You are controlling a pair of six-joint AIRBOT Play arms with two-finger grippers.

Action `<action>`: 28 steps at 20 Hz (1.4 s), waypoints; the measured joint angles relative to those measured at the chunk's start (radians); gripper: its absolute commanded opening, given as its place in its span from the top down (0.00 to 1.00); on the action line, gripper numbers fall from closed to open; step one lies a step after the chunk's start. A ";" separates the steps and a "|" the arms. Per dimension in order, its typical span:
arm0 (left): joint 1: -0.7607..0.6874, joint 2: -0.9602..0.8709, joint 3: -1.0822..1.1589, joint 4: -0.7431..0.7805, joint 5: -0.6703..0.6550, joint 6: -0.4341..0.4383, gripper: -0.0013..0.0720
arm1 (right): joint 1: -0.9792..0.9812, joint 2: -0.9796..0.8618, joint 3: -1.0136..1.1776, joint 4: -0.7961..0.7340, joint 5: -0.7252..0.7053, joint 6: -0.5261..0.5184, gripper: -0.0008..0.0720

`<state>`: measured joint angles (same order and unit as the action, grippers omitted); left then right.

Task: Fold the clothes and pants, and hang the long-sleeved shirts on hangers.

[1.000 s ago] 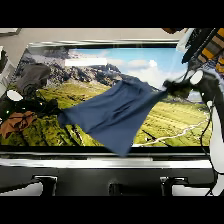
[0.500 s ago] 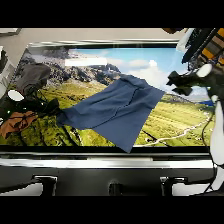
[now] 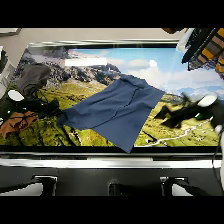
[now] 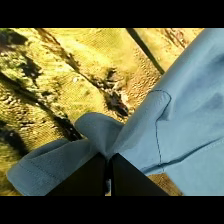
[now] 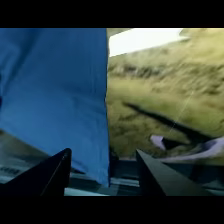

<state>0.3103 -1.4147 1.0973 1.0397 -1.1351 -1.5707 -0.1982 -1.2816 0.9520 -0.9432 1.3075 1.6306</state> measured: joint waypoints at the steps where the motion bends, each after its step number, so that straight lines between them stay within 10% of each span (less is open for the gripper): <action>1: 0.000 0.000 0.000 0.000 0.000 0.000 0.96 | 0.042 0.031 -0.090 0.034 -0.035 -0.009 0.33; 15: 0.000 0.000 0.000 0.000 0.005 0.000 0.96 | 0.389 0.113 -0.447 0.214 -0.357 0.046 0.42; 19: 0.000 -0.001 0.000 0.000 0.010 0.000 0.96 | 0.499 0.076 -0.449 0.247 -0.429 0.063 0.95; 28: 0.037 0.129 0.163 -0.135 0.051 -0.004 0.96 | 0.336 0.154 0.009 0.208 -0.380 0.034 0.95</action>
<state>0.3477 -1.2854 1.2602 0.9047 -1.0836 -1.5749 0.1375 -1.1275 0.9611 -0.7357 0.9279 1.6642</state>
